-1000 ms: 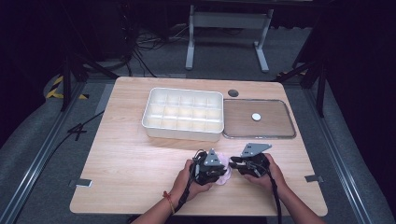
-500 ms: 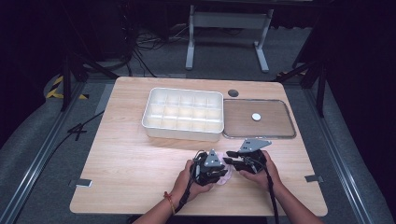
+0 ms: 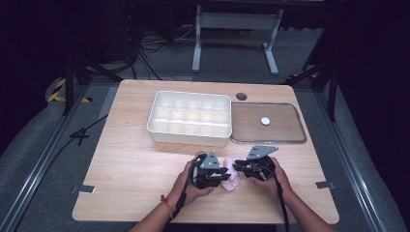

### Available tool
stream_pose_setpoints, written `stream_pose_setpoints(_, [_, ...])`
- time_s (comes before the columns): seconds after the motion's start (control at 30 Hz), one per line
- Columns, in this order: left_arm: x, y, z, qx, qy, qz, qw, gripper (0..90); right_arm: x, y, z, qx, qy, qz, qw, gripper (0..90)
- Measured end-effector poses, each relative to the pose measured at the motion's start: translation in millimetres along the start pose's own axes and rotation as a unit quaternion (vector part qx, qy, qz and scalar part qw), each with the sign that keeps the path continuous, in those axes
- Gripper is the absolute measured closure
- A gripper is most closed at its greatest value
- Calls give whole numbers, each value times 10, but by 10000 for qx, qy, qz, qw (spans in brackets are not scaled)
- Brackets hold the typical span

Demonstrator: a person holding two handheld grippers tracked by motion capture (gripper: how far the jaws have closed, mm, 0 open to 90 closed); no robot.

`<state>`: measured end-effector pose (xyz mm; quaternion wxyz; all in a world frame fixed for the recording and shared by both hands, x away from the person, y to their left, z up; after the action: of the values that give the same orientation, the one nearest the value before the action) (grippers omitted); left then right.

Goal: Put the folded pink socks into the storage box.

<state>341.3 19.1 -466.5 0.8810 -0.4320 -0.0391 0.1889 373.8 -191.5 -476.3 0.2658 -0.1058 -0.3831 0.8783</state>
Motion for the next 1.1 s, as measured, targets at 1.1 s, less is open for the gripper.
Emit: stream_pose_setpoints(1.1, [-202, 105, -232, 401, -60, -526, 9978, 736, 204, 16, 239, -211, -379, 785, 9960, 822])
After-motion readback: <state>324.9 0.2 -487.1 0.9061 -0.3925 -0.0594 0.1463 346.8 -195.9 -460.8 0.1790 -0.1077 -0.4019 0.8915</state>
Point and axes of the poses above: each handheld gripper's, and its own axes: z roughly backward along the jaws, y roughly out of its underside, x roughly to its left, the point moved 1 cm from there along -z, roughly forward along the jaws, and after that the axes turned 1 degree about x, right-handed, at the moved point
